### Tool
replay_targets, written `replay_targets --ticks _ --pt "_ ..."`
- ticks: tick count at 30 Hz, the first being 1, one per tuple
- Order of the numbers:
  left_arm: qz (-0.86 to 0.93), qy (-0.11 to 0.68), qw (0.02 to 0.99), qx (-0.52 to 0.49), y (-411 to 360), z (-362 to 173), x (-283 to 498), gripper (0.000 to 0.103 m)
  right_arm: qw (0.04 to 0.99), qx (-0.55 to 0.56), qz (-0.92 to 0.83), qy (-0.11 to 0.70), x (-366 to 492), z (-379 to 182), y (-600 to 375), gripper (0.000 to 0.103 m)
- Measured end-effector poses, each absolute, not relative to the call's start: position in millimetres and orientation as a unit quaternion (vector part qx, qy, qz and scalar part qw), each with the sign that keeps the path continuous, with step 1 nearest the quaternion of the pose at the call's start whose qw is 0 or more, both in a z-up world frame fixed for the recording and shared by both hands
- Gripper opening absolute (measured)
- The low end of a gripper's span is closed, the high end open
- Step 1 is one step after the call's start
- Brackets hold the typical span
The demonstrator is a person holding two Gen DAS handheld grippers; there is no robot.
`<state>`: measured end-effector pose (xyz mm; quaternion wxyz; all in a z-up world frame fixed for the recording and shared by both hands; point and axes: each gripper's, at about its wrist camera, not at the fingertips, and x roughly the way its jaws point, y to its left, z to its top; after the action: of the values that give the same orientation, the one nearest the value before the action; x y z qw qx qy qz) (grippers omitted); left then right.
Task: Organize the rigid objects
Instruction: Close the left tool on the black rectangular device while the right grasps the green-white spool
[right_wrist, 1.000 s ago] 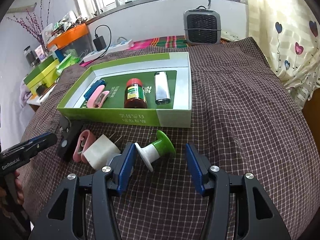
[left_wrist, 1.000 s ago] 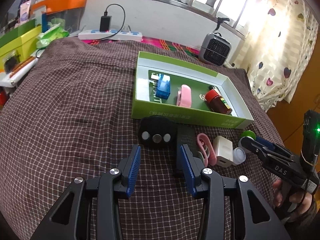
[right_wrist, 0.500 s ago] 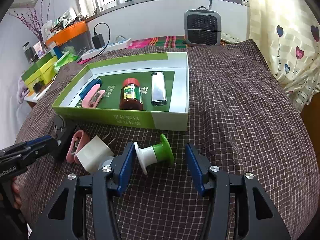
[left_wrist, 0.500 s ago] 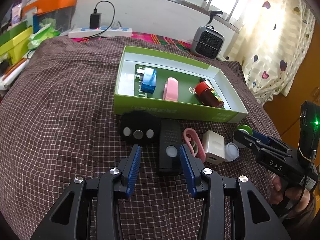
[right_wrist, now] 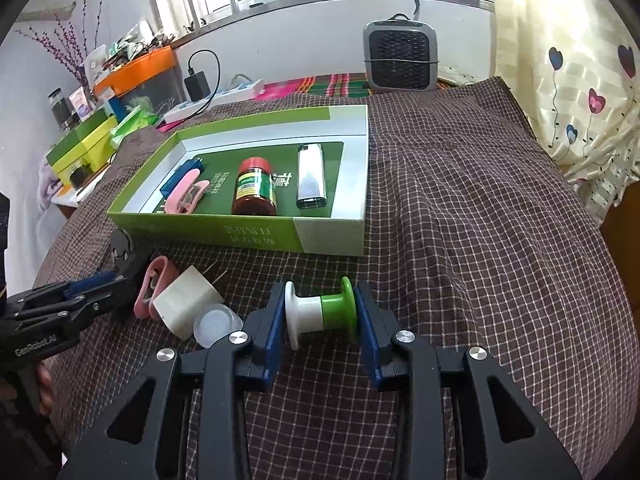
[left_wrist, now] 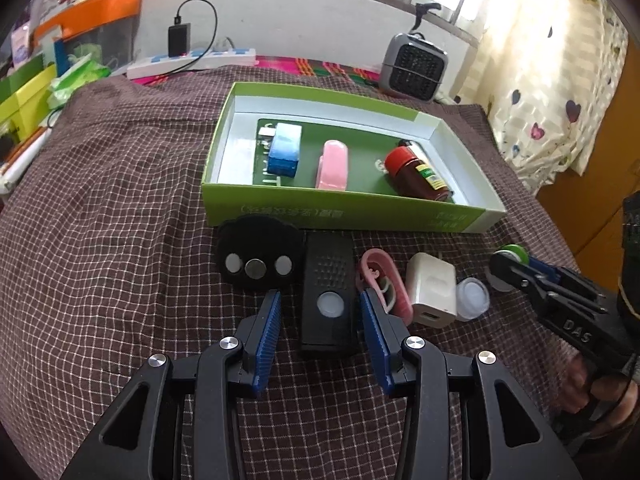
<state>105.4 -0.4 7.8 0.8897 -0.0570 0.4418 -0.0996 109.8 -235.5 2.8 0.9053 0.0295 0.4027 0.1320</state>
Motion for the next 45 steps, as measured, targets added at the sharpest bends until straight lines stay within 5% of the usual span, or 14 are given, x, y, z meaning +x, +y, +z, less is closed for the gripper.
replay_targets --ticks 17,26,45 --pt "-0.080 0.434 0.897 -0.021 -7.9 5.8 114.0 0.039 0.904 0.045 0.134 0.404 108.3 2.1 -243.7 0.035" --pt "-0.080 0.434 0.897 -0.024 -7.9 6.2 114.7 0.026 0.904 0.044 0.134 0.404 108.0 2.1 -243.3 0.035" --pt "-0.083 0.429 0.899 -0.028 -7.5 12.2 108.3 0.026 0.906 0.036 0.131 0.401 104.0 2.5 -242.2 0.035"
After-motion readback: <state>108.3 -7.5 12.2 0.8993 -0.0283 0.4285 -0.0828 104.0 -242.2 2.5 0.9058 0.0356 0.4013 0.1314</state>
